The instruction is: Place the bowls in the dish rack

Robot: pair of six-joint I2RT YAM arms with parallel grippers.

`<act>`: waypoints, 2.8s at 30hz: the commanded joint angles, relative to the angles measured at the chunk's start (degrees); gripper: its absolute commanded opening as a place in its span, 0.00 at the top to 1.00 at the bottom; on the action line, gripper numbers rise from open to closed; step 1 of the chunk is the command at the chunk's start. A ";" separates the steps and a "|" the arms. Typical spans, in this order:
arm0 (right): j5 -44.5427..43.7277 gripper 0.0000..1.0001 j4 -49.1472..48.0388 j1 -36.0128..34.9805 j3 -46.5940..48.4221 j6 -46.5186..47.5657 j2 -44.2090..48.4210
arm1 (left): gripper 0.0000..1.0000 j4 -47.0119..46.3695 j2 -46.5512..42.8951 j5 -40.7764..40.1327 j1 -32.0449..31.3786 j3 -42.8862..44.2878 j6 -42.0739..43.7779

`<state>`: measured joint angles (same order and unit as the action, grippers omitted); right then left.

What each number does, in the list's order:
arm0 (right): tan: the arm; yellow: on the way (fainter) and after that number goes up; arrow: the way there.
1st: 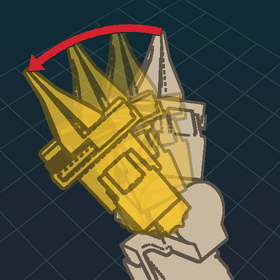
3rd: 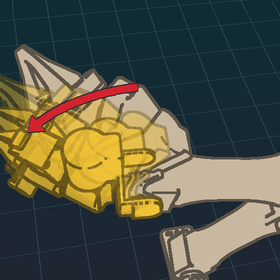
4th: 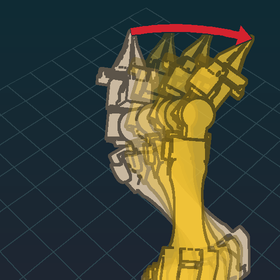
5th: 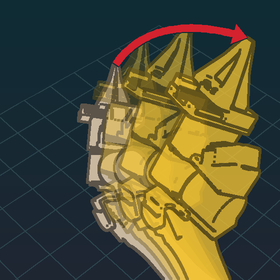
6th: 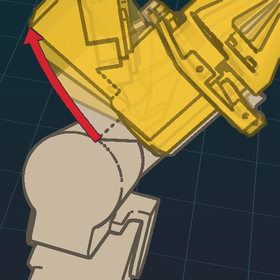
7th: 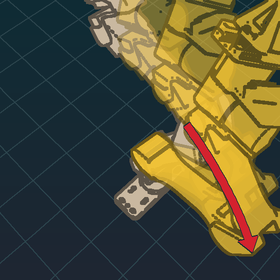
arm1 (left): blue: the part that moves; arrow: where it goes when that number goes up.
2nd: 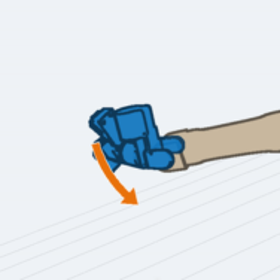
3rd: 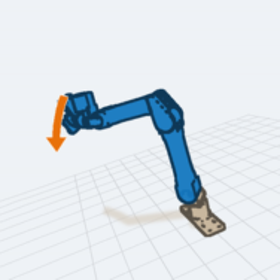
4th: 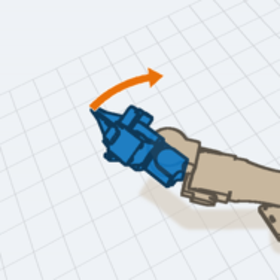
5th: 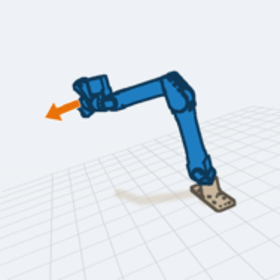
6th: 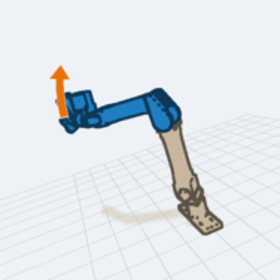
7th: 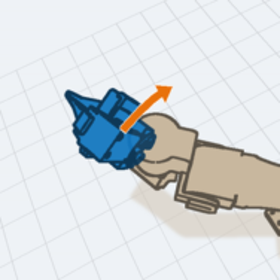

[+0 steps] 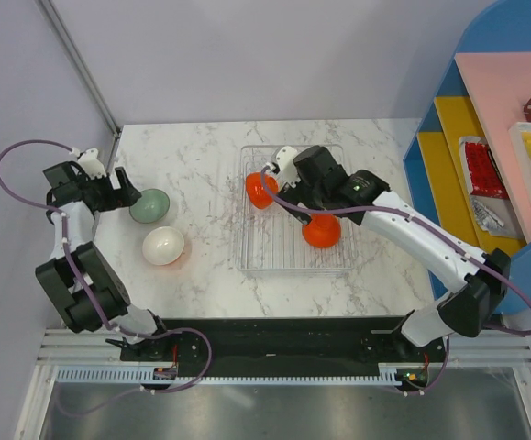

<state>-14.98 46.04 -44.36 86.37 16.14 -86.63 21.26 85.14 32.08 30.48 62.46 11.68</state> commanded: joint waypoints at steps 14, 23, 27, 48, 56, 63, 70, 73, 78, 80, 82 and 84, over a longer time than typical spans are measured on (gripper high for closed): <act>4.44 0.02 -2.54 2.87 -3.31 -1.73 4.01 | 0.33 -5.34 13.12 -7.73 -1.82 1.62 4.05; 5.66 0.02 -2.27 3.58 -2.35 -2.43 2.78 | 0.55 -7.02 14.96 -10.89 -6.13 -0.41 4.58; 5.84 0.02 -2.27 3.84 -2.52 -2.52 2.87 | 0.73 -7.28 15.93 -11.33 -7.54 -0.67 4.40; 29.39 0.02 -8.51 12.45 0.55 -13.15 2.52 | 0.98 4.39 8.90 4.03 -18.60 18.03 5.97; 50.97 0.02 -13.50 18.51 6.46 -25.79 -2.05 | 0.98 7.31 6.09 15.80 -32.93 24.81 5.73; 63.31 0.02 -27.91 23.52 -1.63 -40.02 -3.11 | 0.98 10.03 7.05 24.34 -42.16 32.20 4.84; 75.70 0.02 -48.29 29.06 -12.09 -58.62 -2.85 | 0.98 10.30 7.58 29.01 -48.23 32.64 6.25; 78.26 0.02 -66.65 30.03 -20.68 -72.67 -1.62 | 0.98 10.21 8.02 28.75 -49.64 32.73 6.42; 79.32 0.02 -77.59 31.53 -23.70 -79.77 -0.65 | 0.98 10.30 8.55 27.16 -50.43 32.55 6.95; 80.54 0.02 -77.59 31.61 -23.70 -80.04 -0.38 | 0.98 10.21 8.90 26.02 -50.61 32.55 7.30; 80.90 0.02 -78.38 31.61 -24.84 -80.82 0.14 | 0.98 10.03 9.25 24.80 -50.52 32.64 7.74; 80.90 0.02 -80.66 31.61 -25.81 -82.41 1.28 | 0.98 10.03 9.95 24.00 -50.61 32.64 8.09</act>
<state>63.09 -24.95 -12.95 62.15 -61.23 -89.03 32.97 94.54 55.81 -20.01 92.31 17.91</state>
